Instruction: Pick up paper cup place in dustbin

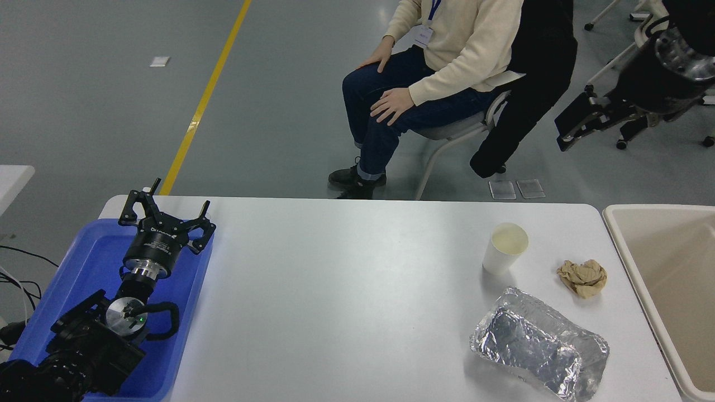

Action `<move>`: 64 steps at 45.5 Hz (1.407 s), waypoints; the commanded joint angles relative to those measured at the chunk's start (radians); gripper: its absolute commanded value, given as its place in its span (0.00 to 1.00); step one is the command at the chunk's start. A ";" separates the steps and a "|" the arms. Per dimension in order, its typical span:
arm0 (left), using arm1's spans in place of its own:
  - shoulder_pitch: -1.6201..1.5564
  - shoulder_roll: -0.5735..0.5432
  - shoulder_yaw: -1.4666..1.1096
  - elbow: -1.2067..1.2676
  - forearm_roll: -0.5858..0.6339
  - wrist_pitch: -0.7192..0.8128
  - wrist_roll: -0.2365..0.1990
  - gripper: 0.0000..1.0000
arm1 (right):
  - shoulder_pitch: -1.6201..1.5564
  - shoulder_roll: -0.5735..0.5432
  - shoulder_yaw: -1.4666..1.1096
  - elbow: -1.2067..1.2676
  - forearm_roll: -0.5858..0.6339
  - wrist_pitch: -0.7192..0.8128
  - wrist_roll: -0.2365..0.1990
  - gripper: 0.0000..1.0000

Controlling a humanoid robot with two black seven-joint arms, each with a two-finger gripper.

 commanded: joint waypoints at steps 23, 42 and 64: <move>-0.001 0.000 0.003 0.000 0.000 0.000 0.001 1.00 | -0.316 0.046 -0.026 -0.083 0.367 0.001 -0.007 0.79; -0.001 0.000 0.003 0.000 0.000 0.000 0.001 1.00 | -0.672 0.092 0.048 -0.203 0.474 -0.503 -0.194 0.79; -0.001 0.000 0.003 0.000 0.000 0.000 0.001 1.00 | -0.825 0.088 0.106 -0.230 0.469 -0.723 -0.217 0.82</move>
